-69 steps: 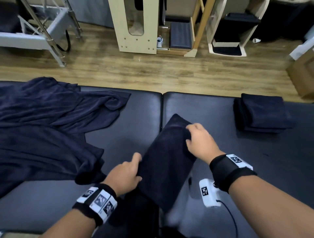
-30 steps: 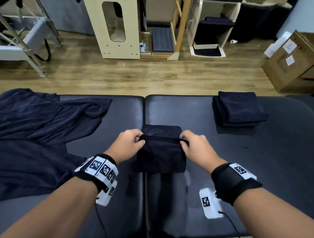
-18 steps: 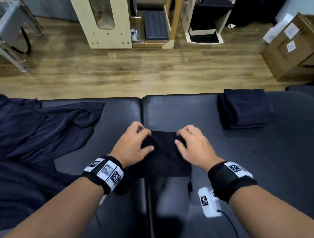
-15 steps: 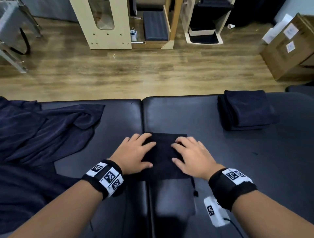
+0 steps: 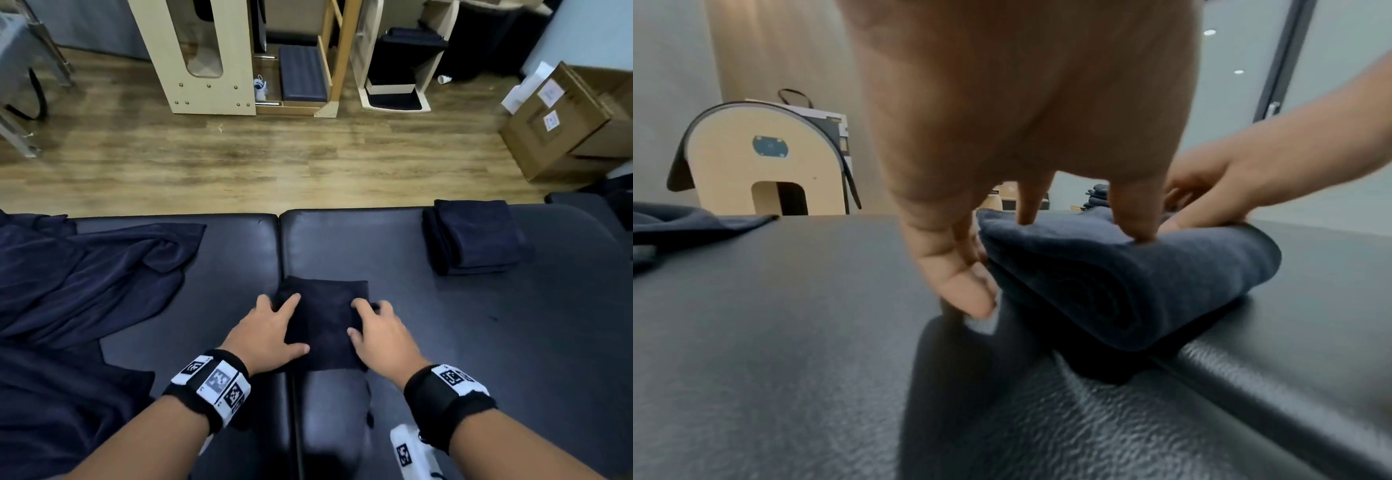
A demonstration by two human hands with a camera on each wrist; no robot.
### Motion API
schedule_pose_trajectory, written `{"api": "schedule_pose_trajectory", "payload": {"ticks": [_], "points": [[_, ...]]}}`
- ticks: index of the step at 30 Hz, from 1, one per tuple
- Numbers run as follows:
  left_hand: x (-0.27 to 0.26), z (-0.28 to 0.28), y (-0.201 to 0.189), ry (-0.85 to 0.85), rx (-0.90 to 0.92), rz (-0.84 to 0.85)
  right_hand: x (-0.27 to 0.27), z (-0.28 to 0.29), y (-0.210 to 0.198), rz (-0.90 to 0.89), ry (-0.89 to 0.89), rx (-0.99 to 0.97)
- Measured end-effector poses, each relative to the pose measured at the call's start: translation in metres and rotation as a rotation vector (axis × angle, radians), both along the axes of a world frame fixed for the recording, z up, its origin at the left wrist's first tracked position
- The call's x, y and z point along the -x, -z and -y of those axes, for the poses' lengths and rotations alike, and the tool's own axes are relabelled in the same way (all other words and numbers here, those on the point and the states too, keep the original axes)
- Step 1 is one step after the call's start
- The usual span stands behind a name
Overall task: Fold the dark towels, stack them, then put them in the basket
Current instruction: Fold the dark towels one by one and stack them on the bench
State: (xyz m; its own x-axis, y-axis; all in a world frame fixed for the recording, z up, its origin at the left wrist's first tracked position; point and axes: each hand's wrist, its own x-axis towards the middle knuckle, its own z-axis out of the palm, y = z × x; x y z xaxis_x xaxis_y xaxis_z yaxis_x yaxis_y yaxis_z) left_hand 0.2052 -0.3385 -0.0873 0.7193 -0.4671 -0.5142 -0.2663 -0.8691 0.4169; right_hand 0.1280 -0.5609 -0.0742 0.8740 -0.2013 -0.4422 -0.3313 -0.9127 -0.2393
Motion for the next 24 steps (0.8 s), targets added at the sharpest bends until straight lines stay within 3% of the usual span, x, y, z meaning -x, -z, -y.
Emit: {"api": "schedule_pose_trajectory", "payload": {"ticks": [4, 7, 12, 17, 24], "points": [[0.004, 0.014, 0.001, -0.167, 0.142, -0.135, -0.004, -0.006, 0.005, 0.018, 0.088, -0.158], [0.002, 0.022, 0.0, -0.286, 0.199, -0.104, -0.006, -0.004, 0.003, 0.018, 0.073, -0.134], [0.004, 0.034, -0.008, -0.326, 0.217, -0.091, -0.008, 0.027, -0.003, 0.03, 0.07, -0.186], [0.007, 0.084, -0.029, -0.304, 0.263, -0.061, -0.004, 0.078, -0.021, 0.067, 0.067, -0.214], [-0.011, 0.201, -0.072, -0.295, 0.339, 0.038, -0.016, 0.191, -0.061, 0.246, 0.085, -0.227]]}}
